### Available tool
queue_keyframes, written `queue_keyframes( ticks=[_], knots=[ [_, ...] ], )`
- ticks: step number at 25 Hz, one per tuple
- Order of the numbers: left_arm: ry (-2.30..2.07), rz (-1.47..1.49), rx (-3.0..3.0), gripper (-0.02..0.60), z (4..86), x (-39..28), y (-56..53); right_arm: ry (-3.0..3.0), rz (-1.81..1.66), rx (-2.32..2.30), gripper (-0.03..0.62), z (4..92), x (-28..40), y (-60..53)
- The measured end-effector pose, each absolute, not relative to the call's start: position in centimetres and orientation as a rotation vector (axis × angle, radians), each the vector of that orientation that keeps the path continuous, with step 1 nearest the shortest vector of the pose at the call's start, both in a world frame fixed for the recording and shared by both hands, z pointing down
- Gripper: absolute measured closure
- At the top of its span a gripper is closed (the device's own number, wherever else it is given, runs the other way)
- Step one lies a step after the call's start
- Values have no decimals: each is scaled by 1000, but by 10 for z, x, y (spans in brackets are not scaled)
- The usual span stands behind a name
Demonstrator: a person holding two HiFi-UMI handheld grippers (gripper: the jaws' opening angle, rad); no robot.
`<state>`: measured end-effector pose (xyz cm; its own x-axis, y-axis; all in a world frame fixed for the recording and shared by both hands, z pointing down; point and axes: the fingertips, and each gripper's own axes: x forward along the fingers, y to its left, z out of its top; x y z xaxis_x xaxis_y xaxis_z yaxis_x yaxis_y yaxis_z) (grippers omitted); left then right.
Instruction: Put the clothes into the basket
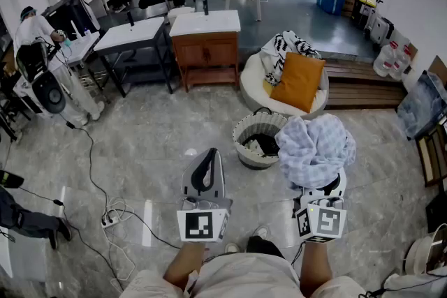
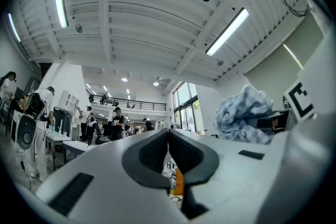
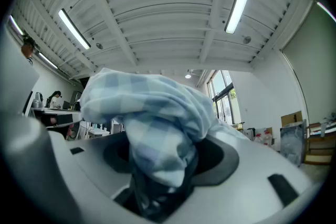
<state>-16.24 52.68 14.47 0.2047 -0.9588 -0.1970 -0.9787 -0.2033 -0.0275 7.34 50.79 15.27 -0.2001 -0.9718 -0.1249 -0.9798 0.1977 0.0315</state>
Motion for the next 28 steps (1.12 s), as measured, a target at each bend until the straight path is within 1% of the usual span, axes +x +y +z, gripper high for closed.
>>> queue_keyframes(
  ticks=[12, 17, 22, 28],
  knots=[
    [1897, 246, -2319, 574, 149, -195, 552, 2408, 167, -1914, 347, 155, 30, 525],
    [1925, 251, -2313, 574, 140, -192, 543, 2405, 105, -1900, 344, 146, 38, 513],
    [1927, 249, -2307, 574, 164, -210, 542, 2401, 84, -1878, 344, 171, 22, 511],
    [1937, 223, -2313, 574, 168, -199, 511, 2398, 39, -1850, 341, 179, 32, 480]
  ],
)
